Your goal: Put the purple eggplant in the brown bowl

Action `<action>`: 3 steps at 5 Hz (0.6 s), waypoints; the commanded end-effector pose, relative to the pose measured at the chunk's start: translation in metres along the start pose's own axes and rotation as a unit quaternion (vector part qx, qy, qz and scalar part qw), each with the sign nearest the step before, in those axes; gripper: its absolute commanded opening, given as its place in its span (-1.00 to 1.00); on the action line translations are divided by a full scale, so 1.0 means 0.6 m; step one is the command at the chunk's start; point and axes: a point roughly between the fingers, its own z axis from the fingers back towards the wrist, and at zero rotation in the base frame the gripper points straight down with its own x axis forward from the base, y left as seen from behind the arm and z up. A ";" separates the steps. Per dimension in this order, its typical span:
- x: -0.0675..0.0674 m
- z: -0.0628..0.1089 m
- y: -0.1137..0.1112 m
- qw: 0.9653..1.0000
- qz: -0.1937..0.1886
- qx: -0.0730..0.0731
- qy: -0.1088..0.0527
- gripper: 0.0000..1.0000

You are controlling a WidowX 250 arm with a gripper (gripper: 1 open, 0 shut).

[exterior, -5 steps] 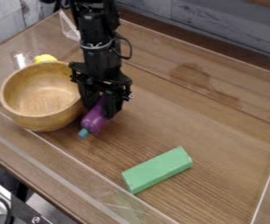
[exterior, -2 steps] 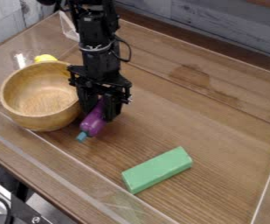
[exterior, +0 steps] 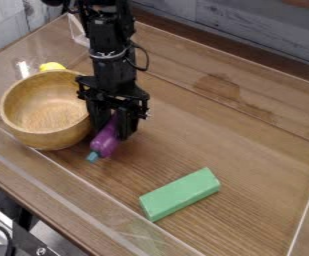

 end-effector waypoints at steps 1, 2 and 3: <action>0.002 0.032 0.004 0.999 0.007 0.006 -0.034 -1.00; 0.000 0.033 0.003 0.999 0.009 0.005 -0.034 -1.00; -0.002 0.032 0.002 0.999 0.012 0.003 -0.033 -1.00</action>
